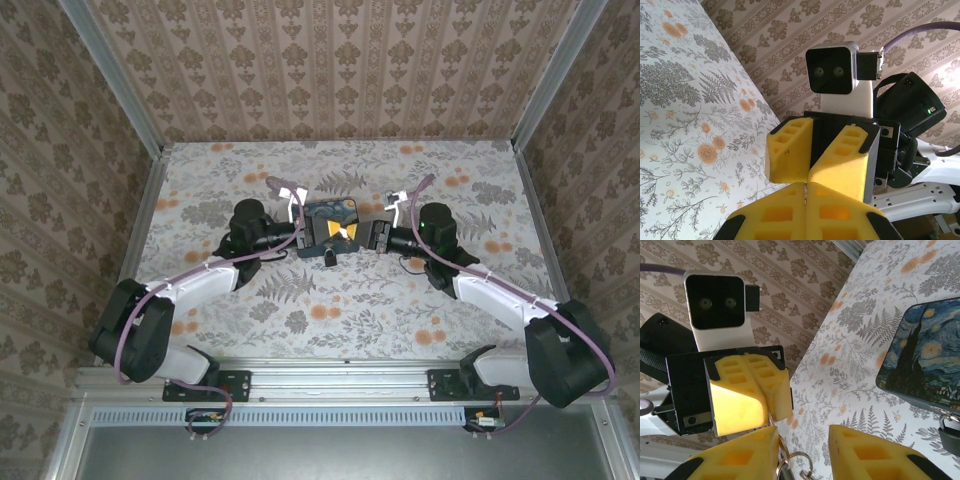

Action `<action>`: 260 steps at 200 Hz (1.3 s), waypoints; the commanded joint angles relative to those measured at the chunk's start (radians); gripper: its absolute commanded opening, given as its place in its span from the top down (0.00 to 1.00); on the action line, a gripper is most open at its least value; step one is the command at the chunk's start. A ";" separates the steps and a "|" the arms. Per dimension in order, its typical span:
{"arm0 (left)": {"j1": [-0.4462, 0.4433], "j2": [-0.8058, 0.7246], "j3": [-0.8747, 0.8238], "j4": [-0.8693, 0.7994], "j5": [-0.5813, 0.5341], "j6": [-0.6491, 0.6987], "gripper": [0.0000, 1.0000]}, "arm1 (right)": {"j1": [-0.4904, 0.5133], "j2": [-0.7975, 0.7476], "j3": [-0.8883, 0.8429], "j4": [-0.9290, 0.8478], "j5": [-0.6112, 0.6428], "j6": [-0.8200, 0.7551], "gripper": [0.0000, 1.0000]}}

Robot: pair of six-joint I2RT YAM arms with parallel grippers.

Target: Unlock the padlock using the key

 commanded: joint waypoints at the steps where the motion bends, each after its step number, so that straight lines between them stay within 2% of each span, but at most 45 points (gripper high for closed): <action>1: 0.009 0.007 -0.009 0.068 0.022 -0.023 1.00 | 0.012 0.016 -0.007 0.069 -0.023 0.032 0.70; 52: 0.012 0.006 -0.015 0.084 0.022 -0.034 1.00 | 0.019 0.034 -0.010 0.138 -0.040 0.078 0.77; 112: 0.022 0.003 -0.024 0.093 0.010 -0.035 1.00 | 0.028 0.038 -0.023 0.167 -0.047 0.120 0.76; 169: 0.022 0.017 -0.035 0.146 0.011 -0.062 1.00 | 0.032 0.023 -0.053 0.208 -0.042 0.140 0.81; 211: 0.019 0.025 -0.038 0.176 0.023 -0.082 1.00 | 0.032 0.039 -0.049 0.223 -0.025 0.147 0.77; 260: 0.017 0.021 -0.043 0.175 0.025 -0.080 1.00 | 0.033 0.060 -0.033 0.245 -0.033 0.160 0.81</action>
